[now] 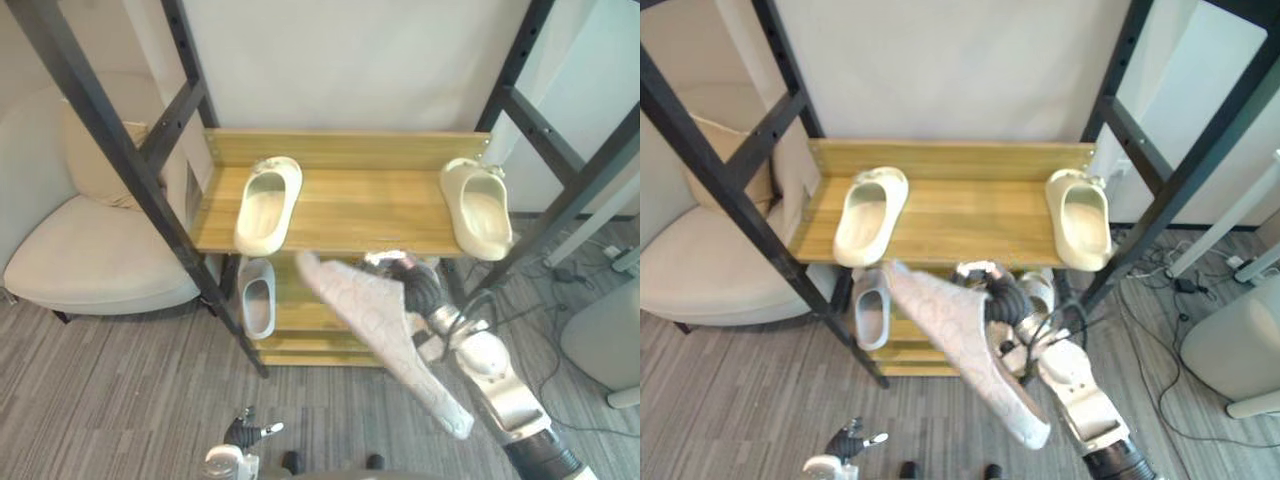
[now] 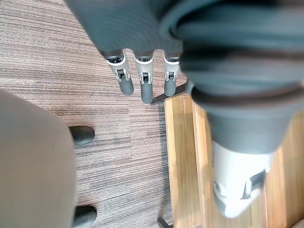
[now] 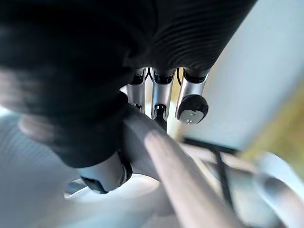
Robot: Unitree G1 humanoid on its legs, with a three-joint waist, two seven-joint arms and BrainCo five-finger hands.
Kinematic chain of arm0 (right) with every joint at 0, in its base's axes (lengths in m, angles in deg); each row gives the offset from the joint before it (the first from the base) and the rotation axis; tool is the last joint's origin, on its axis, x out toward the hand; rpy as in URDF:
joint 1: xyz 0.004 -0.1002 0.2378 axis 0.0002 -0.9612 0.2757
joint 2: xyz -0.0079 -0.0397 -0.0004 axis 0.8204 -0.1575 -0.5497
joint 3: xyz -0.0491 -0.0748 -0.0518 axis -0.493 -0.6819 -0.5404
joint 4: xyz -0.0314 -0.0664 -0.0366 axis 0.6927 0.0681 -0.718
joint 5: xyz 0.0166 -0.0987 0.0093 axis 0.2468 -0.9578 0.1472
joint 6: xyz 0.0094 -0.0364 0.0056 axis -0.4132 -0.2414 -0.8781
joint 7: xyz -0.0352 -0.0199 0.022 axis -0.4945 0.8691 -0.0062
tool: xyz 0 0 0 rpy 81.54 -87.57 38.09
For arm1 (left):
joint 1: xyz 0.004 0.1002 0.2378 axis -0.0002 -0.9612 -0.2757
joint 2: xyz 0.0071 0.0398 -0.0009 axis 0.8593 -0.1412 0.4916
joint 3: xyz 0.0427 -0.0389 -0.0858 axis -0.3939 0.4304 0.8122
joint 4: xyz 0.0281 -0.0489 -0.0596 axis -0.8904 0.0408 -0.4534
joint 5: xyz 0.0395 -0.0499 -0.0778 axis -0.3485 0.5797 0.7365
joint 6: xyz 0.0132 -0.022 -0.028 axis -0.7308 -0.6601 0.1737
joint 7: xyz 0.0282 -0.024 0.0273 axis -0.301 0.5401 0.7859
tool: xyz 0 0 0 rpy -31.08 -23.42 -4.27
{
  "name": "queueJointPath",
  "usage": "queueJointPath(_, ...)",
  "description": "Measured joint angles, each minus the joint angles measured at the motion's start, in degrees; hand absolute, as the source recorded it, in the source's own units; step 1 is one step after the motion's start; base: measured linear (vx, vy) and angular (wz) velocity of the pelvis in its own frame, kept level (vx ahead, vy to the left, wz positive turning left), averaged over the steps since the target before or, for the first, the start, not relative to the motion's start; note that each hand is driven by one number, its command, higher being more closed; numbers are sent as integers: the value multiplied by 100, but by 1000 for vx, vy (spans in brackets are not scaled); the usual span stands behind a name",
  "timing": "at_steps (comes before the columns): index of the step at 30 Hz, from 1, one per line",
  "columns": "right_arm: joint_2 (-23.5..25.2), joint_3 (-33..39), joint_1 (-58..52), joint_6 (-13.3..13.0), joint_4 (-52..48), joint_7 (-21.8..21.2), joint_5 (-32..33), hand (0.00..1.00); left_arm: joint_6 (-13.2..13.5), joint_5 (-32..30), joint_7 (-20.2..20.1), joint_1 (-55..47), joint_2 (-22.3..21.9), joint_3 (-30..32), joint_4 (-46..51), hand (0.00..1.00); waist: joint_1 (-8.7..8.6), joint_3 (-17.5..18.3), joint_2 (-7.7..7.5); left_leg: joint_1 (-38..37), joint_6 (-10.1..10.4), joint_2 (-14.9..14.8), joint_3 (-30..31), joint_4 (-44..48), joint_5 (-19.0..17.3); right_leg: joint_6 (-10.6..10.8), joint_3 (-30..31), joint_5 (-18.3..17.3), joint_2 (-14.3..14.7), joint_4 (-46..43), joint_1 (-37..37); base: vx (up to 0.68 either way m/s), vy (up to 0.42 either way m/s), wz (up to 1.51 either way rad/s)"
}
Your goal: Organize the slippers on the shoe rack
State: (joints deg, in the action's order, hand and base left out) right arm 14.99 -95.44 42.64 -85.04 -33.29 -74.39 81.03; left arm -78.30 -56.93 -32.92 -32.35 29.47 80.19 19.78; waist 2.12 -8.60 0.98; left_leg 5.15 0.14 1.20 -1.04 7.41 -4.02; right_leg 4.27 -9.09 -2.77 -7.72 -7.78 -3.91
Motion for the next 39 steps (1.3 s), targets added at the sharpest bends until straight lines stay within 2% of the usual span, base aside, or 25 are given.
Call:
queueJointPath(1,-57,-47,96,-1,60,-4,-60,100,4,-1,2,39,0,-1,2,0,2,-68,25,106,0,5,16,159,-54,-6,-13,-50,-17,-116,-77,-203,21,47)
queueJointPath(4,-388,-362,1016,2,581,63,-288,100,116,56,17,395,39,21,83,0,24,-683,289,1182,-5,31,268,1517,-450,-42,-247,-479,-147,-1257,-872,-207,17,43)
queueJointPath(6,-484,-467,1317,-3,698,155,-370,100,126,154,25,476,140,23,169,0,99,-868,328,1613,54,54,320,1906,-592,-78,-293,-692,-230,-1730,-1314,-280,27,26)
queueJointPath(10,-535,-465,1690,-1,765,513,-583,100,61,271,164,374,298,135,-46,0,143,-1219,204,2378,57,114,347,2448,-658,-109,-310,-997,-424,-2605,-2172,-169,-6,15)
queueJointPath(11,-554,-462,1767,3,757,620,-603,100,-30,273,178,351,300,156,-113,0,153,-1264,183,2693,93,135,369,2693,-695,-92,-326,-1098,-497,-2923,-2475,-135,-14,18)
queueJointPath(13,-552,-462,1895,4,735,759,-801,100,-95,293,186,290,292,183,-141,0,162,-1311,171,3037,114,142,372,3021,-760,-121,-336,-1225,-554,-3288,-2815,-120,-11,14)
queueJointPath(15,-535,-398,2151,18,730,1086,-1032,100,-134,382,211,261,250,257,-99,0,219,-1339,163,3597,136,141,392,3612,-929,-194,-361,-1472,-653,-3930,-3341,-137,-29,15)
queueJointPath(18,-476,-327,2397,57,723,1392,-1214,100,-135,457,305,260,220,279,13,0,274,-1386,130,3959,162,135,399,4072,-1088,-255,-371,-1673,-736,-4421,-3686,-96,-39,11)
queueJointPath(21,-346,88,2721,129,732,1786,-1428,100,-130,476,397,287,96,400,223,0,340,-1441,104,4606,192,132,521,4704,-1253,-248,-450,-1964,-806,-5034,-4217,-85,-40,20)
queueJointPath(23,-238,395,3015,235,797,2086,-1598,100,-125,529,418,399,-30,428,386,0,415,-1554,50,4931,176,134,541,5035,-1350,-300,-447,-2102,-857,-5412,-4522,-108,-49,13)
queueJointPath(24,-47,567,3395,341,1104,2393,-1787,100,-132,590,466,434,-41,464,442,0,445,-1612,45,5204,221,137,585,5305,-1412,-348,-472,-2208,-891,-5688,-4750,-77,-32,9)
queueJointPath(25,-36,575,3415,346,1127,2404,-1799,100,-132,592,468,434,-42,466,446,0,446,-1618,43,5210,223,137,587,5314,-1415,-347,-473,-2212,-894,-5702,-4755,-90,-37,11)
queueJointPath(27,183,832,3881,629,1774,2836,-2100,100,-135,632,584,487,-87,466,511,0,566,-1633,43,5490,252,130,600,5526,-1445,-386,-469,-2317,-927,-5971,-5032,-84,-46,8)
queueJointPath(29,248,954,4024,719,1985,2964,-2155,100,-135,630,592,502,-90,456,539,0,629,-1634,44,5585,277,125,618,5603,-1458,-410,-473,-2344,-928,-6052,-5123,-73,-53,3)
queueJointPath(30,290,1020,4273,864,2291,3179,-2233,100,-134,630,656,511,-96,457,594,0,700,-1634,44,5713,306,104,640,5690,-1470,-445,-494,-2370,-928,-6151,-5244,-74,-62,1)
queueJointPath(39,533,1553,5308,1319,3744,3612,-2543,100,-133,689,836,688,-97,451,749,0,782,-1634,45,6172,407,131,813,5971,-1487,-546,-613,-2525,-961,-6491,-5621,-34,-30,7)
